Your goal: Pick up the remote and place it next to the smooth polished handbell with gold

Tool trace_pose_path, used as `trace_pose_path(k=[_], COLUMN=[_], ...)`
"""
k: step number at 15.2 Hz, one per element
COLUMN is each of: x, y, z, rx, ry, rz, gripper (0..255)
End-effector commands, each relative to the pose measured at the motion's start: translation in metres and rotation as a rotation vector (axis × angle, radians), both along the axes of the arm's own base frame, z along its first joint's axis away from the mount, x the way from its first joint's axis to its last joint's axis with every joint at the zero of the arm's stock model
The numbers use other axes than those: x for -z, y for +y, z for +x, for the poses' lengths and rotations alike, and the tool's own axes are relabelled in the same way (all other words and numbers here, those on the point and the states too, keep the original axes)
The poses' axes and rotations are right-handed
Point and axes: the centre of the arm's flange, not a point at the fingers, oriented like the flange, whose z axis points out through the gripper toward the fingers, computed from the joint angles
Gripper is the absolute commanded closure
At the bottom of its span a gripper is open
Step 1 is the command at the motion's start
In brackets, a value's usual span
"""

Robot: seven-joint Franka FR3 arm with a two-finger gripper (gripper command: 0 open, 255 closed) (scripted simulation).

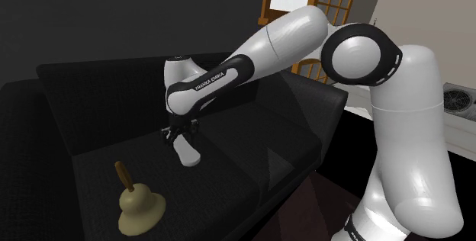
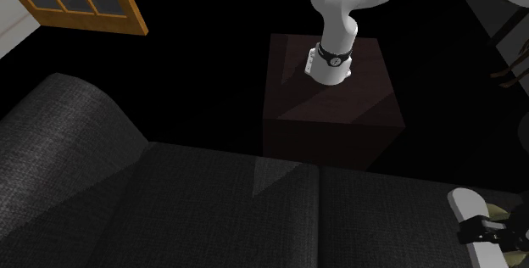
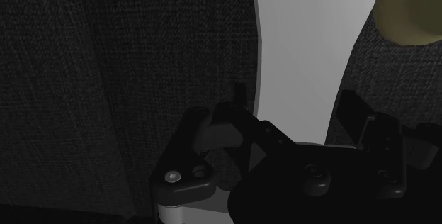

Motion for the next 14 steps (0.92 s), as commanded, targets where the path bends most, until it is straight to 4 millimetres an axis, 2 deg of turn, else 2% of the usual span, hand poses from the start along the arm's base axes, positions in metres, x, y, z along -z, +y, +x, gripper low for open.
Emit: trace_pose_path(k=[1, 14], x=[0.011, 0.079], y=[0.0, 0.0], z=[0.0, 0.0], rx=[0.0, 0.0], ry=[-0.001, -0.001], rz=[0.0, 0.0], gripper=[255, 255])
